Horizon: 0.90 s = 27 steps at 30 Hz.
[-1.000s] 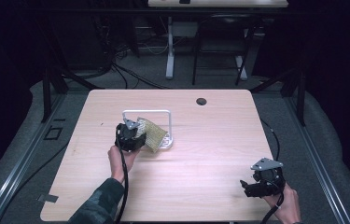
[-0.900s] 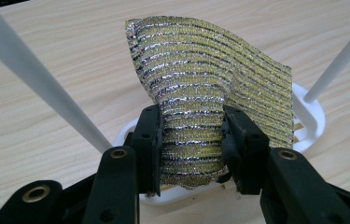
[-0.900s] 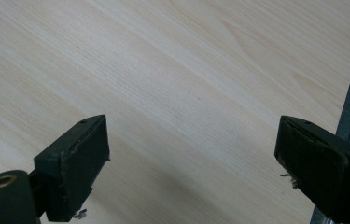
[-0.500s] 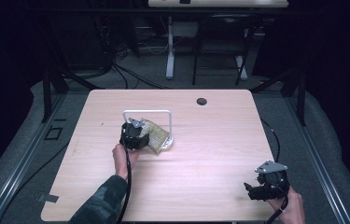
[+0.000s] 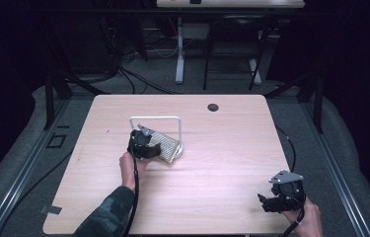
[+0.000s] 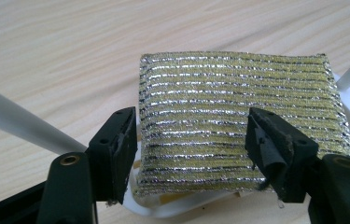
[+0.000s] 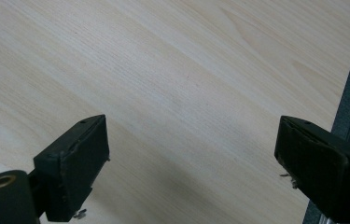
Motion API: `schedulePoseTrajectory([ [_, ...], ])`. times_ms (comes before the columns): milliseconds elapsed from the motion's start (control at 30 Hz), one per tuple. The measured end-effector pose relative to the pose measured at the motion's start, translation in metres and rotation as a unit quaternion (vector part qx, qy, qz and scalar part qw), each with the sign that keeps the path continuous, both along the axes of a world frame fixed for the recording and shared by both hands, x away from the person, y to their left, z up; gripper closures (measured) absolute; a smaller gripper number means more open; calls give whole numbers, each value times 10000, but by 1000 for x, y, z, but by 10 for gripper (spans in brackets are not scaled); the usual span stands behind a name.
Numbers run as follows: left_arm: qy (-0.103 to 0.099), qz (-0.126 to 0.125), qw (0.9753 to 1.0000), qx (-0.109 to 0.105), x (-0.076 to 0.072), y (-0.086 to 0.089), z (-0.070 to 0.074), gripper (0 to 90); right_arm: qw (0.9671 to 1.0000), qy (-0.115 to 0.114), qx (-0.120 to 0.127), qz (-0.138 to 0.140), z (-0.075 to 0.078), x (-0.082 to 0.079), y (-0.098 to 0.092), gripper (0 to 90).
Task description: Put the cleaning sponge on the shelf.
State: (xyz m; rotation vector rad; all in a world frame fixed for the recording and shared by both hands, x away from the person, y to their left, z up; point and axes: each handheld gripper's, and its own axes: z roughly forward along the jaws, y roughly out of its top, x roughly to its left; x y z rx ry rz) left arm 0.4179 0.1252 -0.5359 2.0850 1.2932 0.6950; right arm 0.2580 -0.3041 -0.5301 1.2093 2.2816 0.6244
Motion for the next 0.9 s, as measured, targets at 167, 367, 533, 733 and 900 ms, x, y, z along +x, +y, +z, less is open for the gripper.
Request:
schedulePoseTrajectory([
  [167, -59, -59, 9999, -66, -3, -3, 5, 290, 10000, -17, 26, 13, 0, 0, 0, 91],
  [367, 12, -341, 9989, -333, -9, -1, 15, 185, 10000, 4, 17, 2, 0, 0, -1, 90],
  [533, 15, -529, 9978, -398, -16, -1, 22, 153, 10000, -3, 12, -22, 0, 0, -1, 91],
  [733, 39, -727, 9965, -421, -28, 1, 30, 141, 10000, 16, -17, 31, 0, 3, 3, 92],
  [900, 21, -781, 9961, -403, -39, 5, 37, 132, 9999, 9, -20, 104, 0, 7, 6, 93],
])
